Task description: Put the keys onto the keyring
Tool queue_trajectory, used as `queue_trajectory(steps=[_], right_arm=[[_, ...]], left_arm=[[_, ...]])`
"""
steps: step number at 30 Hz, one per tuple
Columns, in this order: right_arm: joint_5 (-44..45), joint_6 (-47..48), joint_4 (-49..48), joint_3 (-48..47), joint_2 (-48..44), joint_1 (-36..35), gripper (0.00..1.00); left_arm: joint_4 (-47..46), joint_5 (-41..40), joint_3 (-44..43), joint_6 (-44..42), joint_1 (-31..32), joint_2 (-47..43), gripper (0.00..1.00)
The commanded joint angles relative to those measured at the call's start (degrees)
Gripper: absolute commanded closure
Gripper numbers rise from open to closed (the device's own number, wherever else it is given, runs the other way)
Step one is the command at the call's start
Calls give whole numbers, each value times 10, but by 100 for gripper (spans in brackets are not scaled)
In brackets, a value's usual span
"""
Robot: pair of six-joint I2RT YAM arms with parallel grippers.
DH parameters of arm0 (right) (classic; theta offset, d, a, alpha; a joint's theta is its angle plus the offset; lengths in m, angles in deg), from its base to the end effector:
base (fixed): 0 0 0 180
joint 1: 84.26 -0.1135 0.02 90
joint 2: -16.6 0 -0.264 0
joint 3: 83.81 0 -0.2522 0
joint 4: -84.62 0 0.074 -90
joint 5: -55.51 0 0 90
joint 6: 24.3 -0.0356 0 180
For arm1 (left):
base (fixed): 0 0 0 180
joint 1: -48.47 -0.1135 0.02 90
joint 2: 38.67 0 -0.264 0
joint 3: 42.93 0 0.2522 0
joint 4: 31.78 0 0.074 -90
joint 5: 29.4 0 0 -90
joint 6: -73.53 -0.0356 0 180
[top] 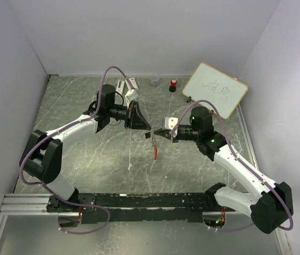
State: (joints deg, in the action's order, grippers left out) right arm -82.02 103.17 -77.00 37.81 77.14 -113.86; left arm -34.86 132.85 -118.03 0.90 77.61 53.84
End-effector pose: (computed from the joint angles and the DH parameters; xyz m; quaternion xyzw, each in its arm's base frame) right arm 0.1905 0.1384 0.2995 -0.6069 0.5001 0.2946 0.5429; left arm 0.2931 -0.2022 0.2808 0.4251 0.5975 -0.6234 0.2714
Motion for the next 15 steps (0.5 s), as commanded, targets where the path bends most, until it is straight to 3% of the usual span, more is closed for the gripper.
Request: queue_trajectory(steps=[1,15], right_arm=[[-21,26,-12,-14,-7,-2,100],[-51,48,-3,-29,-1,-2,100]], left_arm=[[7,16,-1,-8,8,-11,93],[49,10,-6,-38,10,-12,93]])
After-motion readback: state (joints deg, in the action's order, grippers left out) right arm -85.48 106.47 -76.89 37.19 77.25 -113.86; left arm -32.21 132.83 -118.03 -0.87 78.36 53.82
